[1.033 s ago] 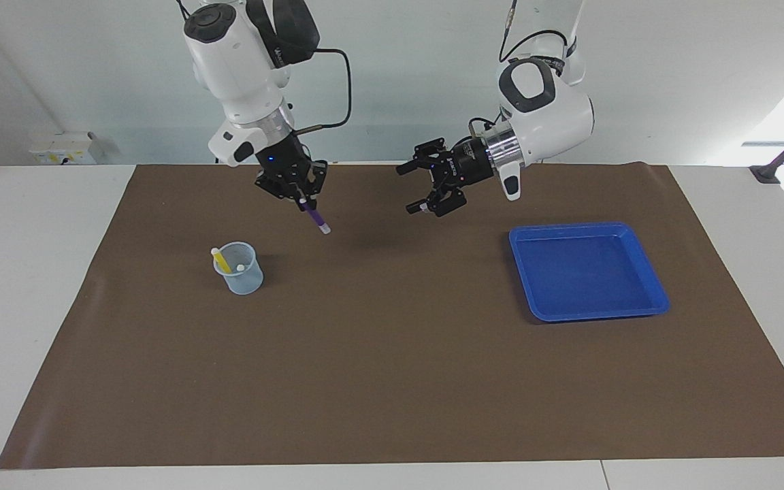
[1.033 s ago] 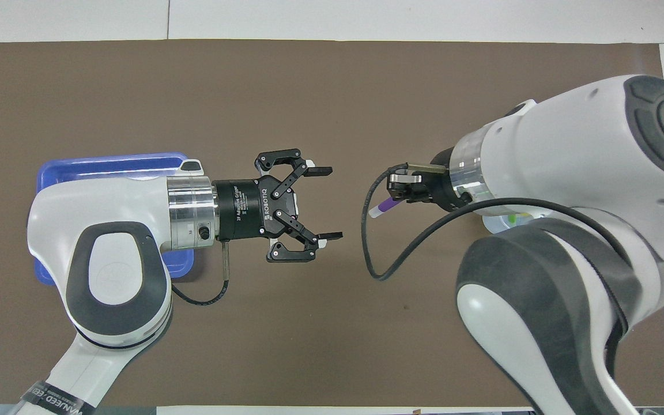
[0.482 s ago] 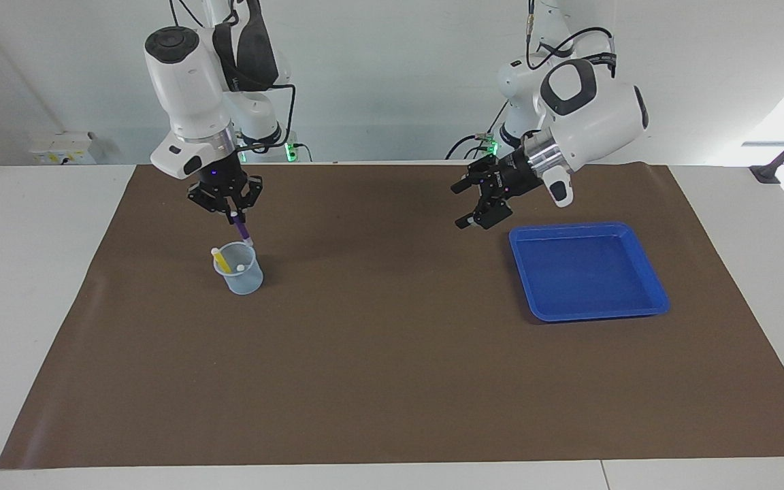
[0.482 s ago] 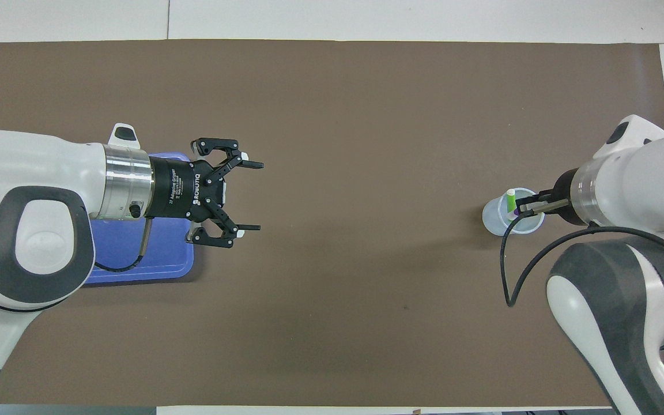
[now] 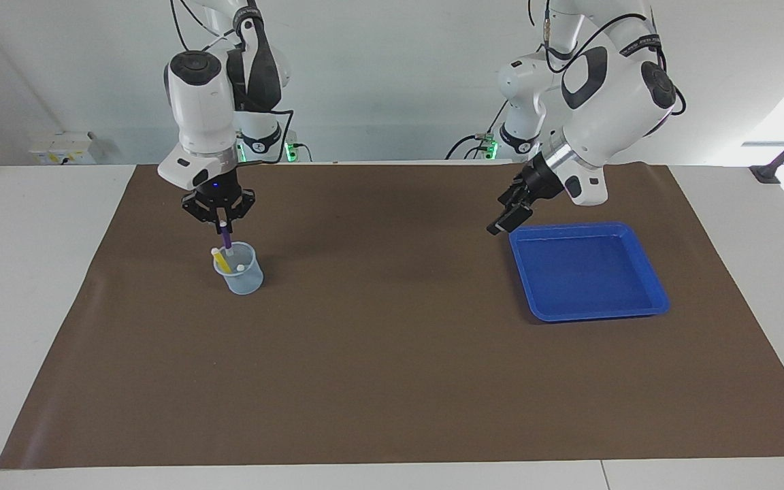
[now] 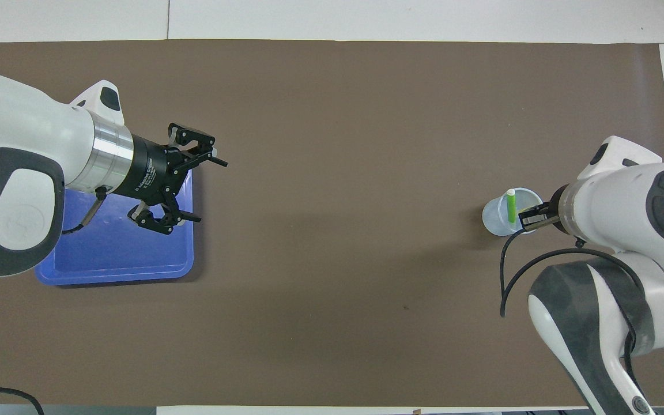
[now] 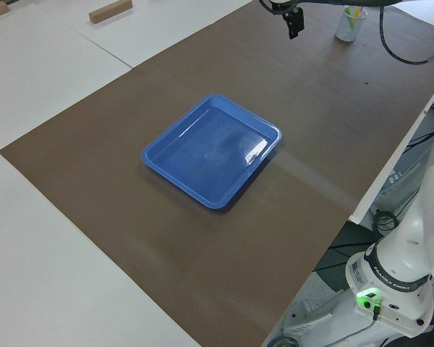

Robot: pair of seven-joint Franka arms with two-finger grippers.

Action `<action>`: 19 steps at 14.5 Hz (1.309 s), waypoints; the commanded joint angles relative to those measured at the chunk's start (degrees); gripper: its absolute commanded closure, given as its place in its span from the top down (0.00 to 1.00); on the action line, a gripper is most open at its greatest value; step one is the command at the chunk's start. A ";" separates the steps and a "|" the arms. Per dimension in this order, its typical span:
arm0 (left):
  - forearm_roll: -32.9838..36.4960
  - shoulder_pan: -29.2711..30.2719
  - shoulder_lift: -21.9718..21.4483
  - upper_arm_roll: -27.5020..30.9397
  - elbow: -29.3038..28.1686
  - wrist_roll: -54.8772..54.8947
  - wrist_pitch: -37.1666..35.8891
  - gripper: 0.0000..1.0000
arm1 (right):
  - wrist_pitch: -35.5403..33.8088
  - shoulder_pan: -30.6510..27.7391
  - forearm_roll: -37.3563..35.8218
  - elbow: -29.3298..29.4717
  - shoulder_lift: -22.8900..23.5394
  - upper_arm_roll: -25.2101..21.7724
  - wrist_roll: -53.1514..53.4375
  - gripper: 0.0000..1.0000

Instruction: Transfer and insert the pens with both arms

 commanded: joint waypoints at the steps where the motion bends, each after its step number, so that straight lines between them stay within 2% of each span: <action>1: 7.45 -0.20 1.40 2.79 6.00 13.80 -10.51 1.00 | 3.39 -0.34 -2.69 -4.08 -1.19 0.21 1.22 0.00; 3: 11.85 -2.13 1.49 5.52 8.12 20.23 -14.31 1.00 | 5.58 -0.34 -3.13 -5.58 -0.84 0.29 2.10 0.00; 5: 20.98 -7.30 1.22 10.60 9.70 28.40 -15.81 1.00 | 7.17 -0.34 -4.19 -5.85 -0.13 0.29 2.19 0.00; 8: 25.93 -14.51 0.70 19.03 12.96 39.03 -18.01 1.00 | 8.40 -0.34 -4.28 -6.11 0.31 0.29 3.16 0.00; 10: 26.29 -18.57 -0.53 26.24 13.14 47.46 -18.72 1.00 | 8.93 -0.34 -4.19 -6.02 0.57 0.38 3.42 0.59; 12: 25.68 -18.58 -1.50 27.33 12.97 53.99 -19.68 1.00 | 8.85 -0.34 -4.28 -5.85 0.57 0.38 4.73 0.85; 14: 25.50 -19.19 -2.81 27.42 12.27 54.01 -20.21 1.00 | 8.23 -0.34 -4.10 -4.89 0.57 0.47 5.18 0.98; 16: 22.09 -19.28 -2.82 27.42 12.17 53.49 -20.04 1.00 | 6.83 -0.42 -3.40 -2.17 0.31 0.21 4.83 1.00; 19: 21.19 -20.24 -1.68 27.85 13.31 53.48 -17.68 1.00 | 1.30 -0.42 -0.61 2.40 0.05 -1.02 4.65 1.00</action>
